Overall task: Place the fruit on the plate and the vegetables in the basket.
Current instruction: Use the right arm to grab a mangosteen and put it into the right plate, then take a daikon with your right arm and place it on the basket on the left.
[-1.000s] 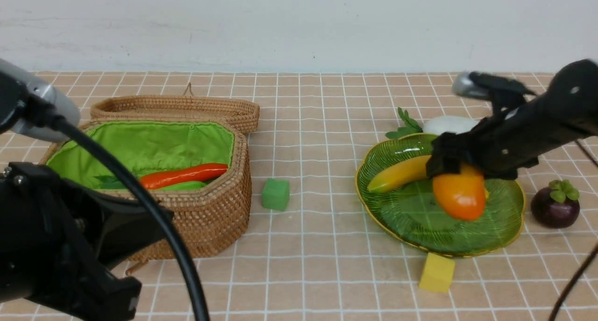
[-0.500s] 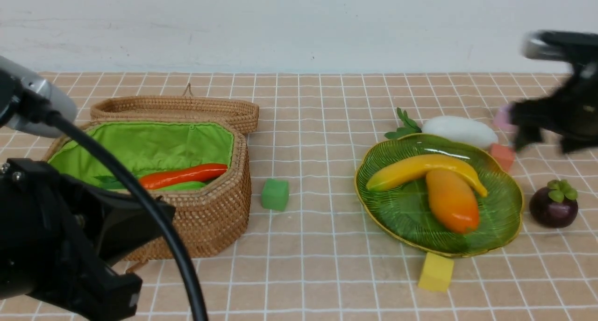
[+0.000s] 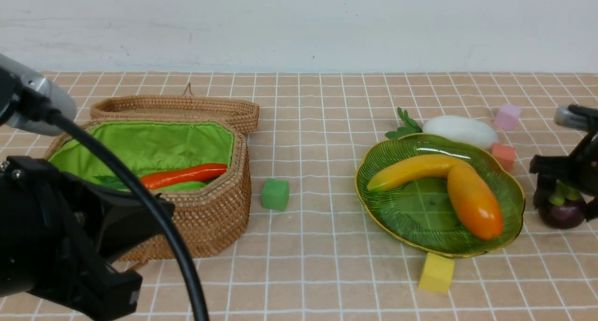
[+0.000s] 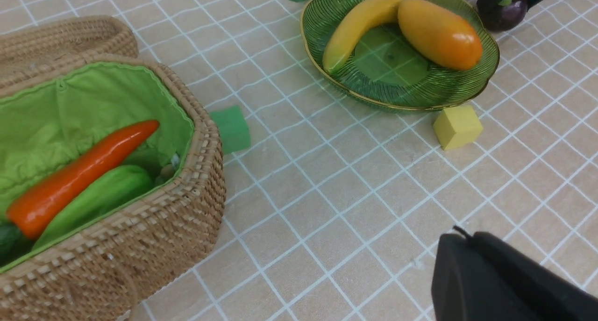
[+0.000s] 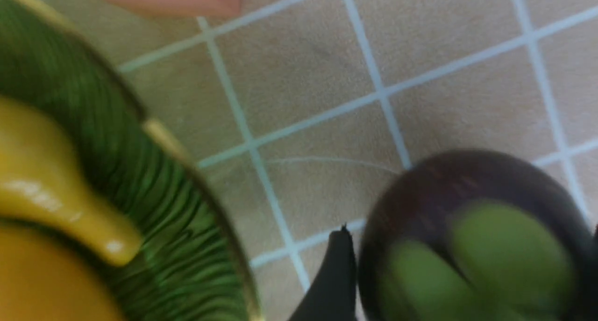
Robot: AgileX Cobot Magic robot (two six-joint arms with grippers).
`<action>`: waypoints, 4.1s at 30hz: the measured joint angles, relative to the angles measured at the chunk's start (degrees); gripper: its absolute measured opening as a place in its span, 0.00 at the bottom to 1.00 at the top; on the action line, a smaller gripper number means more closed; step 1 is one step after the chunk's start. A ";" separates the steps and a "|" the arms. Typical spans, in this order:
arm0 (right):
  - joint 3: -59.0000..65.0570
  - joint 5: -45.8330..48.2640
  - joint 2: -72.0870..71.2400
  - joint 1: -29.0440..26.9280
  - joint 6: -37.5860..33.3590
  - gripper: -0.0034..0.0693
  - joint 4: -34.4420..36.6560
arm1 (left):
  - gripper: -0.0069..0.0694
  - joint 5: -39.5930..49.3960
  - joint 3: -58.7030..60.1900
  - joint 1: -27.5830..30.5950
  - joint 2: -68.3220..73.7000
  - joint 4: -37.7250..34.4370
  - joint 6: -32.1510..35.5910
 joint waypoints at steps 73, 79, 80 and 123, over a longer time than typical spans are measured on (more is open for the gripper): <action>-59.20 22.07 29.33 2.72 -55.75 0.85 19.05 | 0.07 1.78 0.00 0.00 0.00 1.92 0.00; -59.49 19.26 31.47 2.78 -58.12 0.85 20.56 | 0.07 1.78 0.00 0.00 0.00 1.92 0.00; -59.49 18.85 31.80 2.78 -58.18 0.85 20.61 | 0.07 1.78 0.00 0.00 0.00 1.92 0.00; -62.85 27.82 13.55 34.37 -43.86 0.66 32.62 | 0.07 26.71 -4.65 0.00 -11.09 25.37 -29.61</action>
